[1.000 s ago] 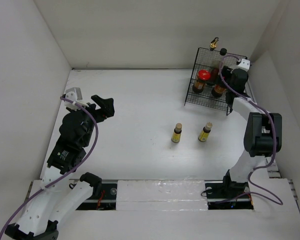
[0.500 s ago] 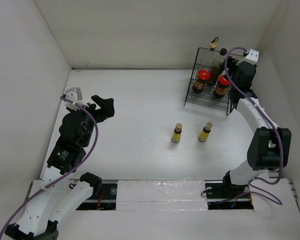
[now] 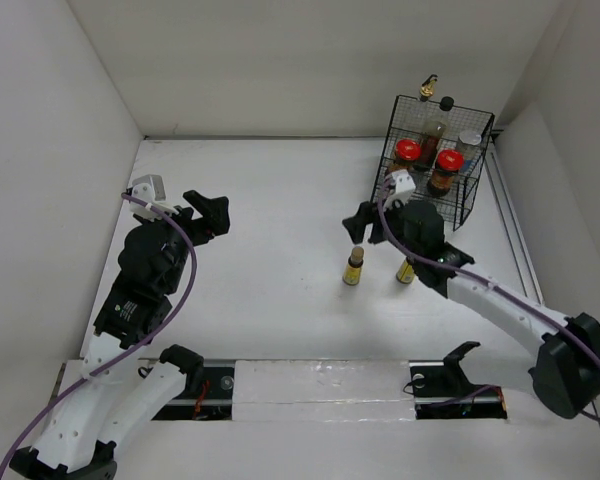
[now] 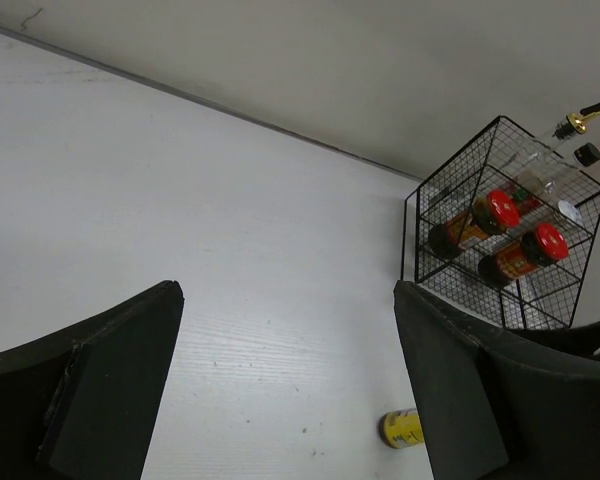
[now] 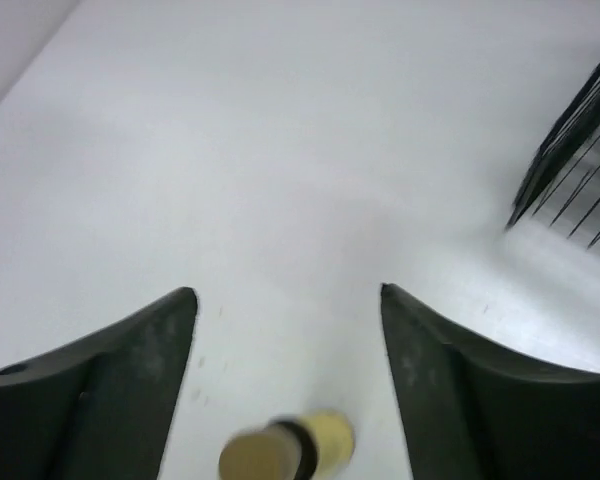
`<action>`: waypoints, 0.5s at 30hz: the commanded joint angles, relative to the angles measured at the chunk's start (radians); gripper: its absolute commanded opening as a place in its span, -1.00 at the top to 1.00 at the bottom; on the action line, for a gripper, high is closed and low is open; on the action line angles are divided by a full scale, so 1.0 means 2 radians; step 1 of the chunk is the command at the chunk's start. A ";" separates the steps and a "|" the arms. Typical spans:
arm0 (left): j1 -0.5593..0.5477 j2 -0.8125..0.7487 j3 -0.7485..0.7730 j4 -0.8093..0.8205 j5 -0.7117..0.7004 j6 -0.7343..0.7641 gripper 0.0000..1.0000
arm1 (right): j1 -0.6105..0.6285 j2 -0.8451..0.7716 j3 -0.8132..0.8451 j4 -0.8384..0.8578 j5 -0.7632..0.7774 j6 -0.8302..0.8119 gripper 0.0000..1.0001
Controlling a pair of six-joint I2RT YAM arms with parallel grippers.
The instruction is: Organize the condiment bottles
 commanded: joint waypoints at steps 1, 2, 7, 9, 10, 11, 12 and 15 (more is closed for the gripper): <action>0.003 -0.005 0.005 0.026 0.004 0.007 -0.64 | 0.026 -0.069 -0.034 -0.030 -0.010 -0.005 -0.66; 0.003 -0.005 0.005 0.026 0.008 0.007 -0.64 | 0.032 -0.077 -0.040 -0.056 -0.016 -0.005 -0.74; 0.003 -0.005 0.005 0.026 0.014 0.002 -0.64 | 0.070 -0.092 -0.062 -0.095 0.008 0.009 -0.87; 0.003 -0.005 0.005 0.026 0.014 0.002 -0.64 | 0.075 -0.086 -0.066 -0.100 0.013 0.015 -0.87; 0.003 -0.005 0.005 0.026 0.014 0.002 -0.64 | 0.081 -0.079 -0.066 -0.100 0.014 0.015 -0.84; 0.003 -0.005 0.005 0.026 0.014 0.002 -0.64 | 0.081 -0.074 -0.066 -0.100 0.014 0.015 -0.75; 0.003 -0.005 0.005 0.026 0.014 0.002 -0.64 | 0.086 -0.063 -0.066 -0.100 0.014 0.015 -0.68; 0.003 -0.005 0.005 0.026 0.014 0.002 -0.64 | 0.092 -0.043 -0.061 -0.100 0.033 0.019 -0.44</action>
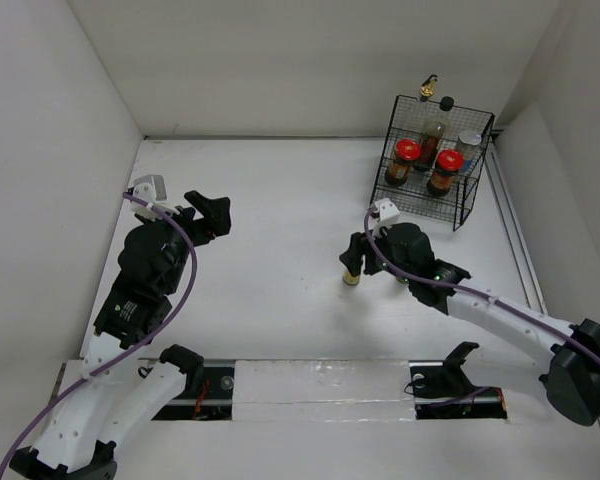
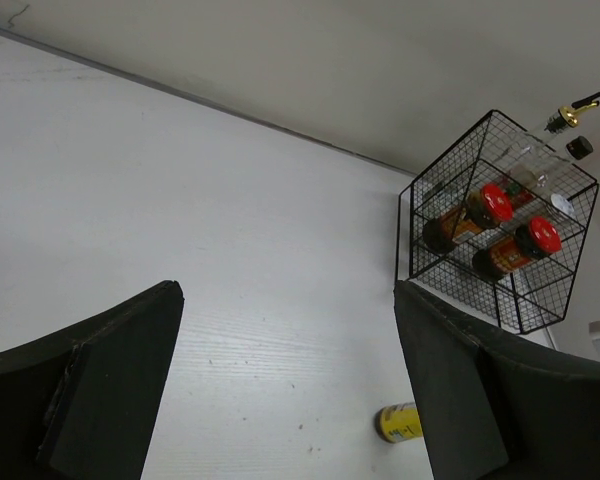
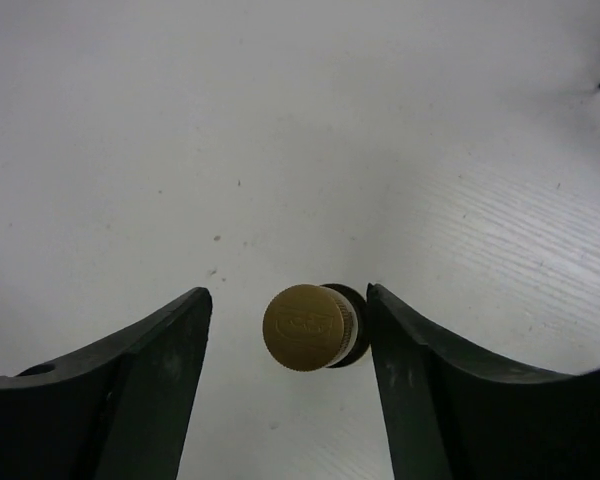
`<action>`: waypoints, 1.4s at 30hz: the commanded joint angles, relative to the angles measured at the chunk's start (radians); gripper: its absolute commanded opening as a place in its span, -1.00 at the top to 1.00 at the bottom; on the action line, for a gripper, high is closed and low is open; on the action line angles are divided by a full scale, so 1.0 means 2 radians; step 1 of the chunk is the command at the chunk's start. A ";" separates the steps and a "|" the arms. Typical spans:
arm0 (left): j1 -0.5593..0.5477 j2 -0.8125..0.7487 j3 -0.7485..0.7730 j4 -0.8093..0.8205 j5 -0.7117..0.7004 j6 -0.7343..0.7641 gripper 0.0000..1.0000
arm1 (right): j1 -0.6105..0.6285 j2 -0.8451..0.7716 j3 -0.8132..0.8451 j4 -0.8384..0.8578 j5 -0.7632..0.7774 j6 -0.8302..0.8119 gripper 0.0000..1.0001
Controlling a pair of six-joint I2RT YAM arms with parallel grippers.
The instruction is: Organize the condiment bottles
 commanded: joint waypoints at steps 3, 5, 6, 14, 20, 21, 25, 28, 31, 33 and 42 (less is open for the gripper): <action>0.003 -0.012 0.005 0.026 0.004 0.002 -0.64 | 0.013 0.023 0.012 0.001 0.042 0.008 0.15; 0.003 -0.012 0.005 0.026 0.004 0.002 -0.64 | 0.013 0.028 0.017 0.001 0.055 0.008 0.47; 0.003 -0.012 0.005 0.026 0.004 0.002 -0.64 | 0.013 0.028 0.024 0.001 0.055 0.008 0.61; 0.003 -0.002 0.005 0.026 0.009 0.002 -0.64 | -0.012 -0.010 0.146 0.025 0.126 -0.058 0.71; 0.003 -0.007 0.005 0.026 0.009 0.002 -0.64 | -0.133 0.032 0.221 0.025 0.109 -0.085 0.68; 0.003 -0.007 0.005 0.021 0.009 0.002 -0.64 | -0.147 0.051 0.234 0.031 0.109 -0.085 0.68; 0.003 -0.012 0.005 0.027 0.009 0.002 -0.64 | -0.207 0.104 0.258 0.037 0.073 -0.080 0.68; 0.003 -0.008 0.005 0.023 0.004 0.002 -0.64 | -0.233 0.144 0.275 0.037 0.054 -0.080 0.68; 0.003 -0.008 0.005 0.023 0.004 0.002 -0.64 | -0.244 0.162 0.281 0.042 0.049 -0.080 0.68; 0.003 -0.008 0.005 0.023 0.004 0.002 -0.64 | -0.251 0.177 0.281 0.046 0.045 -0.075 0.68; 0.003 -0.003 0.005 0.023 0.004 0.002 -0.64 | -0.261 0.233 0.263 0.079 0.030 -0.070 0.68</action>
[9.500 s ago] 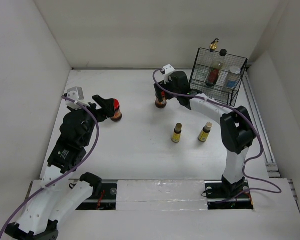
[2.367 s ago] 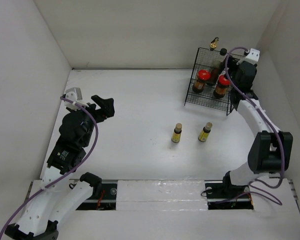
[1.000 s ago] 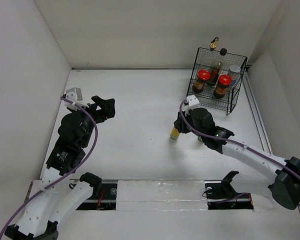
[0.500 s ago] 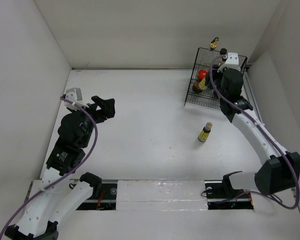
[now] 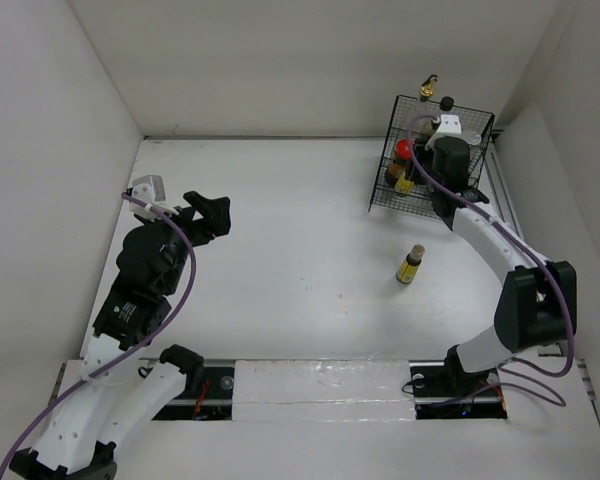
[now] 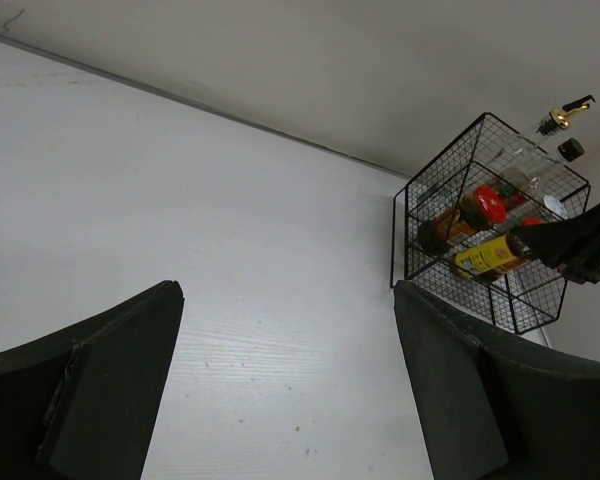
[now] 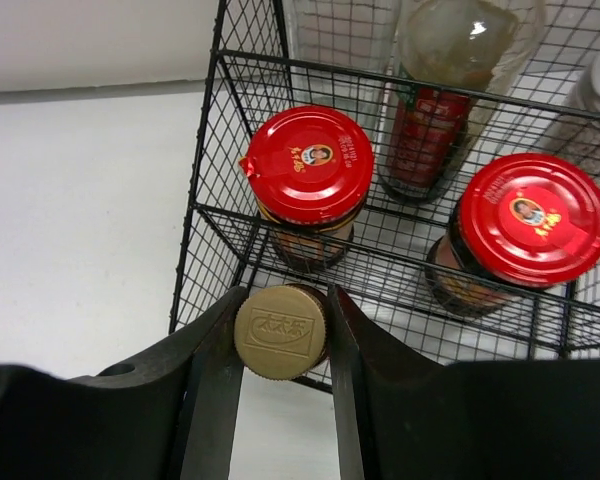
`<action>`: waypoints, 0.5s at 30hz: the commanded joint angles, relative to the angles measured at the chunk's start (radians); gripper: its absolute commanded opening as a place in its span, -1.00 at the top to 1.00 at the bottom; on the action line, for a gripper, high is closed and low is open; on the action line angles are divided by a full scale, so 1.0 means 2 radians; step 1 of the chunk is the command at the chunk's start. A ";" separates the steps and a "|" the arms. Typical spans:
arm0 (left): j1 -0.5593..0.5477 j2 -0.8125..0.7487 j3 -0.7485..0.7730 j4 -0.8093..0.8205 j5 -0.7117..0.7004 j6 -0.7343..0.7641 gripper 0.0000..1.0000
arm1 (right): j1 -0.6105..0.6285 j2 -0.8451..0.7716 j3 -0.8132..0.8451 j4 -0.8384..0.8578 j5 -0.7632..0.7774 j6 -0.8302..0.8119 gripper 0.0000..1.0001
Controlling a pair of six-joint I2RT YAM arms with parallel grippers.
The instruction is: Organize the condiment bottles
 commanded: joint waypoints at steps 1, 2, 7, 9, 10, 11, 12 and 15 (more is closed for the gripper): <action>0.003 0.001 0.005 0.020 0.001 0.002 -0.64 | -0.002 0.026 0.012 0.062 -0.019 0.010 0.66; 0.003 0.001 0.005 0.020 0.001 0.002 -0.64 | -0.002 0.033 0.012 0.062 -0.024 0.010 0.61; 0.003 0.001 0.005 0.020 0.001 0.007 -0.64 | -0.002 0.064 0.017 0.062 -0.030 0.014 0.43; 0.003 0.001 0.005 0.020 0.001 0.007 -0.64 | -0.002 0.064 0.022 0.062 -0.030 0.019 0.33; 0.003 0.001 0.005 0.020 0.001 0.007 -0.64 | -0.002 0.064 0.022 0.058 -0.030 0.019 0.13; 0.003 0.001 0.005 0.020 0.001 0.007 -0.64 | -0.002 0.064 0.022 0.058 -0.030 0.019 0.00; 0.003 0.001 0.005 0.020 0.001 0.007 -0.64 | -0.002 0.064 0.022 0.058 -0.030 0.019 -0.11; 0.003 -0.004 0.005 0.020 0.001 0.007 -0.64 | 0.003 0.053 0.022 0.052 -0.030 0.023 -0.42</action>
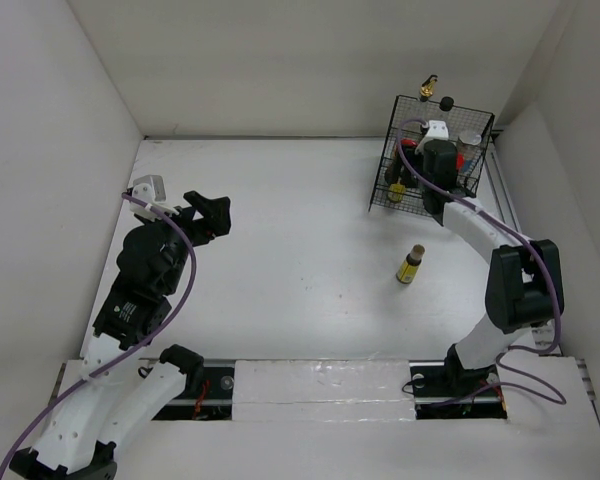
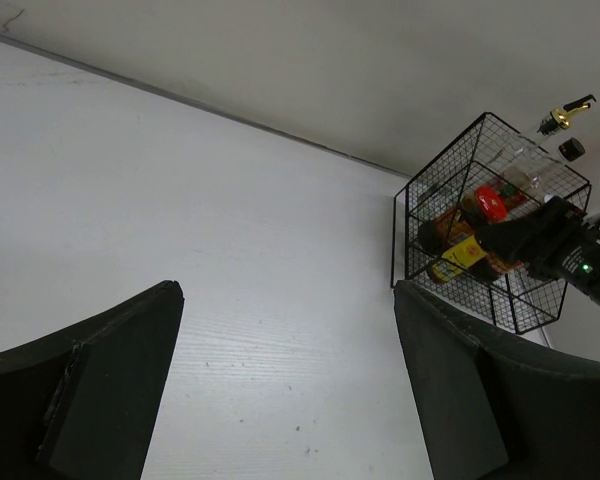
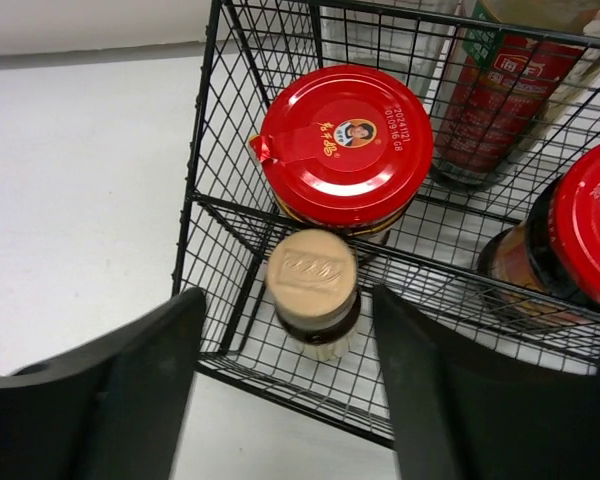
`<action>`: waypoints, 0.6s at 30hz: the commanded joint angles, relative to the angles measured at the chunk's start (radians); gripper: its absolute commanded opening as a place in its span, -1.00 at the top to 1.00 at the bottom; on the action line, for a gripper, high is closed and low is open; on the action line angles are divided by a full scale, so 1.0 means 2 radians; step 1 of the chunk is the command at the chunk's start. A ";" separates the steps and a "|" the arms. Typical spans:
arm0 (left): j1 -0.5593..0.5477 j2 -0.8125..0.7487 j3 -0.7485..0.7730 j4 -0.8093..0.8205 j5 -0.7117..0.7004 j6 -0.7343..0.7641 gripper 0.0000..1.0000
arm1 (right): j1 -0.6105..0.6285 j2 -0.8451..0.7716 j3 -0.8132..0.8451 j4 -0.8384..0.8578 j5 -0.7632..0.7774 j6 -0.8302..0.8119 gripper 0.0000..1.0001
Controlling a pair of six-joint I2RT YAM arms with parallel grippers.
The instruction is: Organize the condiment bottles
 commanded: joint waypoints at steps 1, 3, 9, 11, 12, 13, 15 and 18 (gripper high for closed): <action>0.003 -0.005 0.005 0.020 0.001 0.007 -0.64 | 0.003 -0.021 0.018 0.015 -0.001 0.008 -0.55; 0.003 -0.005 0.005 0.020 0.001 0.007 -0.64 | 0.003 -0.040 0.018 0.010 0.004 0.008 -0.67; 0.003 -0.005 0.005 0.020 0.001 0.007 -0.64 | 0.009 -0.117 -0.020 -0.010 0.039 0.014 -0.80; 0.003 -0.005 0.005 0.020 0.001 0.007 -0.64 | 0.019 -0.166 -0.048 -0.016 0.065 0.027 -0.80; 0.003 -0.005 0.005 0.020 0.001 0.007 -0.64 | 0.035 -0.184 -0.065 -0.023 0.080 0.034 -0.82; 0.003 -0.005 0.005 0.020 0.001 0.007 -0.64 | 0.043 -0.222 -0.105 -0.029 0.093 0.042 -0.82; 0.003 -0.005 0.005 0.020 0.001 0.007 -0.64 | 0.067 -0.259 -0.145 -0.052 0.116 0.061 -0.87; 0.003 -0.005 0.005 0.020 0.005 0.007 -0.64 | 0.082 -0.323 -0.192 -0.141 0.140 0.081 -0.92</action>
